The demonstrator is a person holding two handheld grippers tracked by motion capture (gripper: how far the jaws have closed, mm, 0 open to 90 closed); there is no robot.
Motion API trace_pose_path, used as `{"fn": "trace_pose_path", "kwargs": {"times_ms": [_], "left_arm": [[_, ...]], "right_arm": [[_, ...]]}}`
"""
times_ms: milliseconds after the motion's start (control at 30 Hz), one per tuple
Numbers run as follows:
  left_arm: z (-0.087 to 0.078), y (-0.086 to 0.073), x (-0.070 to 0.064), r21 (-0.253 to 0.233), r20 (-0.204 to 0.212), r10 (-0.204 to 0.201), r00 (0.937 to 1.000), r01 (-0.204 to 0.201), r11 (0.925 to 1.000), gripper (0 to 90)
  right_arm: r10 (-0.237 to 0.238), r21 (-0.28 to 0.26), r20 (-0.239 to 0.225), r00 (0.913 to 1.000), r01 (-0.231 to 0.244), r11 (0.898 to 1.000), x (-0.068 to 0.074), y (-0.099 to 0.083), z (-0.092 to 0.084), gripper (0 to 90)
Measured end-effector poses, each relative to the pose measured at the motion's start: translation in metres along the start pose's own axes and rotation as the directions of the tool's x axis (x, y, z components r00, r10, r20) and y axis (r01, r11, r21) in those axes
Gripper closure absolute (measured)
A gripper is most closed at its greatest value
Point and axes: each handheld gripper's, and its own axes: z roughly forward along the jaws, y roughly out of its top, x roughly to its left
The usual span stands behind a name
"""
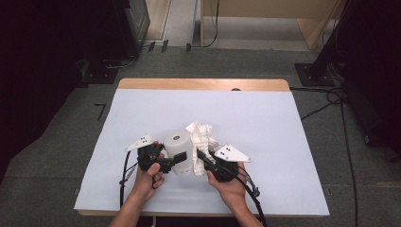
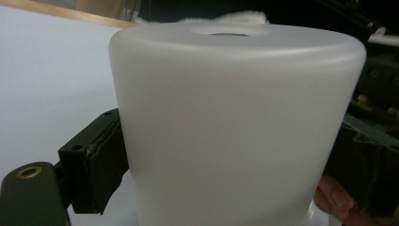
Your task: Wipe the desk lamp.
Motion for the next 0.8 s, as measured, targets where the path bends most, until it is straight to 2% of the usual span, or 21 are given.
{"fn": "trace_pose_path", "kwargs": {"times_ms": [67,133,167,233,300,533,667,700,800], "left_arm": [[0.003,-0.002,-0.003,0.003,-0.004,0.016,0.9999,-0.016,0.9999,8.9],[0.006,-0.003,-0.005,-0.001,-0.008,0.013,0.9999,-0.013,0.9999,8.9],[0.007,-0.003,-0.005,-0.009,-0.012,0.019,0.9997,-0.019,0.9998,9.0],[0.006,0.0,-0.004,-0.036,-0.008,-0.001,1.0,0.001,0.9993,8.9],[0.004,0.003,-0.001,-0.064,0.002,-0.023,0.9997,0.023,0.9977,9.0],[-0.004,0.008,0.008,-0.087,-0.03,-0.027,0.9992,0.024,0.9959,9.0],[0.0,0.005,0.005,-0.057,-0.038,0.001,0.9993,-0.004,0.9984,9.0],[0.005,0.002,0.001,-0.036,-0.045,0.026,0.9986,-0.027,0.999,9.0],[0.01,0.0,-0.003,-0.018,-0.059,0.049,0.997,-0.051,0.9986,8.9]], "right_arm": [[0.0,-0.059,-0.006,1.0,-0.001,0.998,0.002,0.007,-0.005,77.3],[-0.015,-0.104,-0.009,0.9998,0.014,0.994,0.004,0.013,-0.009,77.3],[-0.02,-0.106,-0.003,0.9998,0.019,0.994,0.005,0.015,-0.009,77.4],[-0.025,-0.111,0.012,0.9996,0.027,0.993,0.004,0.014,-0.008,77.5],[-0.026,-0.094,0.022,0.9994,0.028,0.995,0.002,0.009,-0.006,77.6],[-0.027,0.023,0.03,0.9992,0.027,0.999,-0.002,-0.013,0.008,77.4],[-0.02,0.016,0.031,0.9993,0.02,1.0,0.0,-0.011,0.009,77.4],[-0.012,-0.012,0.037,0.9992,0.013,1.0,0.0,-0.005,0.006,77.3],[0.009,-0.072,0.021,0.9997,-0.008,0.997,-0.003,0.004,-0.001,76.9]]}}
